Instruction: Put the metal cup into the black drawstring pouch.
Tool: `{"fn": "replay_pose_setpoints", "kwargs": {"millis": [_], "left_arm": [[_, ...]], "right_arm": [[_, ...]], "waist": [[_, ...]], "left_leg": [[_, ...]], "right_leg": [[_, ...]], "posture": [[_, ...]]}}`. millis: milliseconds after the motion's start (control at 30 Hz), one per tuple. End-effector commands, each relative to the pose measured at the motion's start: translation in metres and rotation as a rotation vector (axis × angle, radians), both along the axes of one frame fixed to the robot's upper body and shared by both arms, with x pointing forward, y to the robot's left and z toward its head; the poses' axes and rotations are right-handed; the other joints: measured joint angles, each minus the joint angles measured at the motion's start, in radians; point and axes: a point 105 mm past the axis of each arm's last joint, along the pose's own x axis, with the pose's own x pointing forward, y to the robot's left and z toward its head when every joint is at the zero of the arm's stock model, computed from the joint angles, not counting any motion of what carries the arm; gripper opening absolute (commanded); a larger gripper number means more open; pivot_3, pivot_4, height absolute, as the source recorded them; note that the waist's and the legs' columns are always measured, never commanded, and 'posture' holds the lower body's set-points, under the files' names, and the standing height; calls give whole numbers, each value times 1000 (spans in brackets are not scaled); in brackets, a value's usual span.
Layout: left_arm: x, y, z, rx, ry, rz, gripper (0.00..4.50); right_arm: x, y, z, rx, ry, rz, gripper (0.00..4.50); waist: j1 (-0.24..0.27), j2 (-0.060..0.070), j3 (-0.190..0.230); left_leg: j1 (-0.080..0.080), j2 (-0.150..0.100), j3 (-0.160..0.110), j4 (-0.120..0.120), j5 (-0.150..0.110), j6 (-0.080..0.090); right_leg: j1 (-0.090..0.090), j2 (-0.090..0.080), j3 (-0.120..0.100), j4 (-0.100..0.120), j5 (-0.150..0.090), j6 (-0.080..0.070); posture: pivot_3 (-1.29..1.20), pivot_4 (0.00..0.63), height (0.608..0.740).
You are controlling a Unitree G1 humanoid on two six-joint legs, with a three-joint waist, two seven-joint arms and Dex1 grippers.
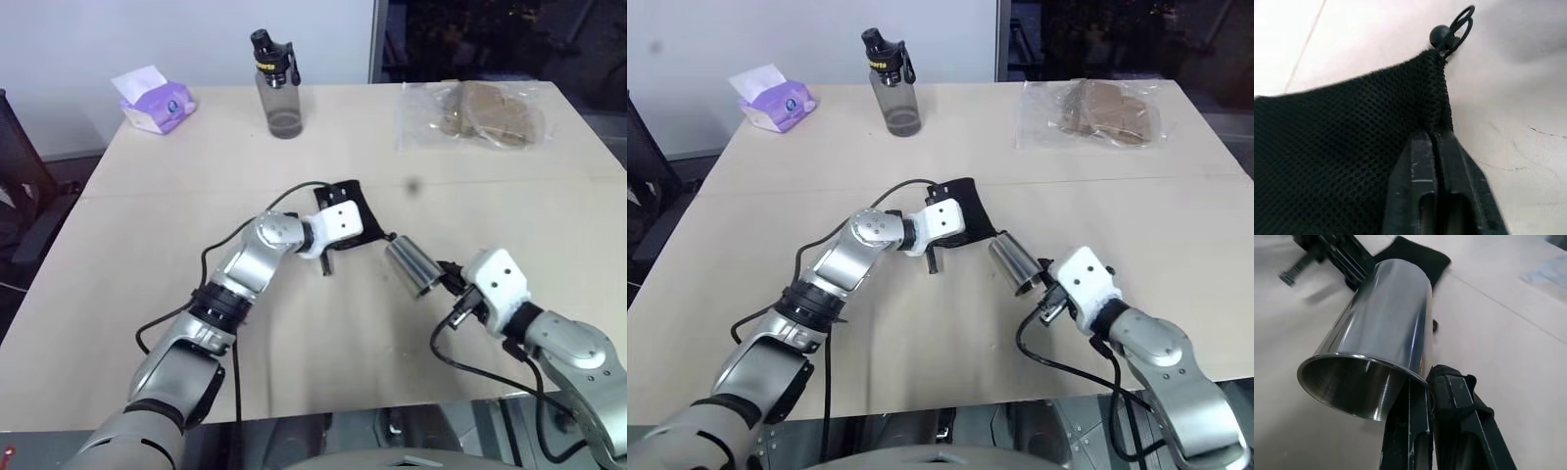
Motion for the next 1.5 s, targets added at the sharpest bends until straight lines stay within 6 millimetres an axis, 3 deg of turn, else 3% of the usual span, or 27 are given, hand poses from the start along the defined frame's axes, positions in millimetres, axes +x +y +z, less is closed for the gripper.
{"fn": "replay_pose_setpoints", "kwargs": {"millis": [33, 267, 667, 900, 1033, 1133, 1267, 1367, 1433, 1500], "left_arm": [[5, -7, 25, -96, 50, 25, 128], [1, -12, 47, -219, 223, 67, 128], [-1, -17, 53, -340, 378, 166, 128], [-6, -19, 59, -390, 414, 182, 128], [-16, -23, 69, -396, 387, 115, 128], [-28, -24, 67, -370, 380, 56, 128], [-35, -20, 59, -360, 390, 54, 128], [-36, -17, 60, -390, 395, 67, 128], [-35, -18, 64, -414, 392, 71, 128], [-35, -21, 71, -455, 402, 73, 128]], "right_arm": [[9, 10, 8, 17, -60, 25, 0], [36, 21, 9, 61, -102, 1, 0], [67, 45, -24, 89, -112, 2, 0], [74, 59, -46, -73, -134, 70, 0], [81, 62, -44, -115, -143, 89, 0], [89, 65, -35, -45, -125, 69, 0], [102, 72, -13, 357, 44, -46, 0], [101, 85, -4, 565, 167, -37, 0], [101, 91, -2, 631, 220, -32, 0], [106, 92, 1, 582, 180, -54, 0]], "waist": [[0, 0, 0], [-4, 0, 0], [-4, 0, 0], [-12, 0, 0], [-16, -1, -1], [-33, -1, -1], [-30, 0, -1], [-22, 0, 0], [-19, 0, 0], [-16, 0, 0]], "left_leg": [[0, 0, 0, 0, 0, 0], [0, 0, 0, 0, 0, 0], [0, 0, -1, 0, 0, 0], [4, 0, 1, 0, 0, 0], [5, 0, 0, 0, 0, 0], [5, 1, 2, 0, 0, 0], [6, 3, 0, -1, 0, 0], [1, 2, -2, -1, 0, 0], [0, 1, -2, -1, 0, -1], [-2, -1, -2, -1, 0, -1]], "right_leg": [[0, 0, 0, 0, 0, 0], [0, 0, -1, 0, 0, 0], [0, 0, 0, 1, 0, 0], [1, 0, 1, 2, 0, 0], [2, 0, 1, 2, 0, 0], [1, 1, 4, 3, 1, 0], [0, 3, 4, 5, 1, -1], [-3, 1, 2, 5, 1, -1], [-4, 0, 2, 4, 1, -1], [-5, -2, 2, 3, 1, -1]], "posture": [[0, 150, 740], [0, 150, 740], [0, 150, 740], [0, 150, 740], [0, 150, 740], [0, 150, 740], [0, 150, 740], [0, 150, 740], [0, 150, 740], [0, 150, 740]]}}
